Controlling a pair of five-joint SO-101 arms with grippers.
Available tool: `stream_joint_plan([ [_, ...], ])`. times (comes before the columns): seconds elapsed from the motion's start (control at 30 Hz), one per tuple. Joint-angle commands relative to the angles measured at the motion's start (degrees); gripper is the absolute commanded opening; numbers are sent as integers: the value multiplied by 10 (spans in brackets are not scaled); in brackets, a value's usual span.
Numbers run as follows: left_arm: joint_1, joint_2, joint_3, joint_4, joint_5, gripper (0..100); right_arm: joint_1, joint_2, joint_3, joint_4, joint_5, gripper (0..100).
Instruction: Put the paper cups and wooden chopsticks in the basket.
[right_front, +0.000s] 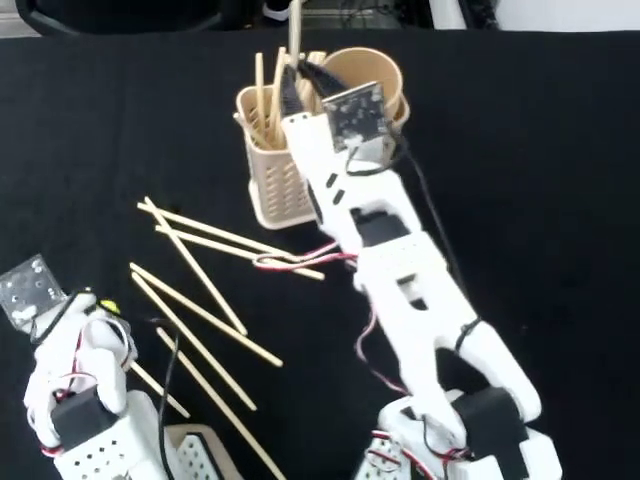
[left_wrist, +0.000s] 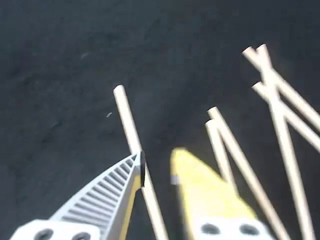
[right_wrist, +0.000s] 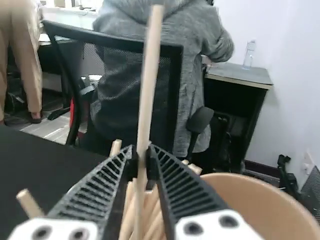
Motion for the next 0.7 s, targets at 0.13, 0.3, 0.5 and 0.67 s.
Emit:
stream_joint_plan([
  [0.13,-102,-1,13,-3,-33,345,-14,0,-53,101,6,211],
  [0.3,-95,5,15,-7,-35,347,-11,1,-162,237,-55,212],
  [0.5,-98,142,-56,-16,-40,347,-14,-1,-273,330,-100,211],
  [0.67,-95,355,-156,-42,-40,343,-21,-1,-339,377,-102,210],
])
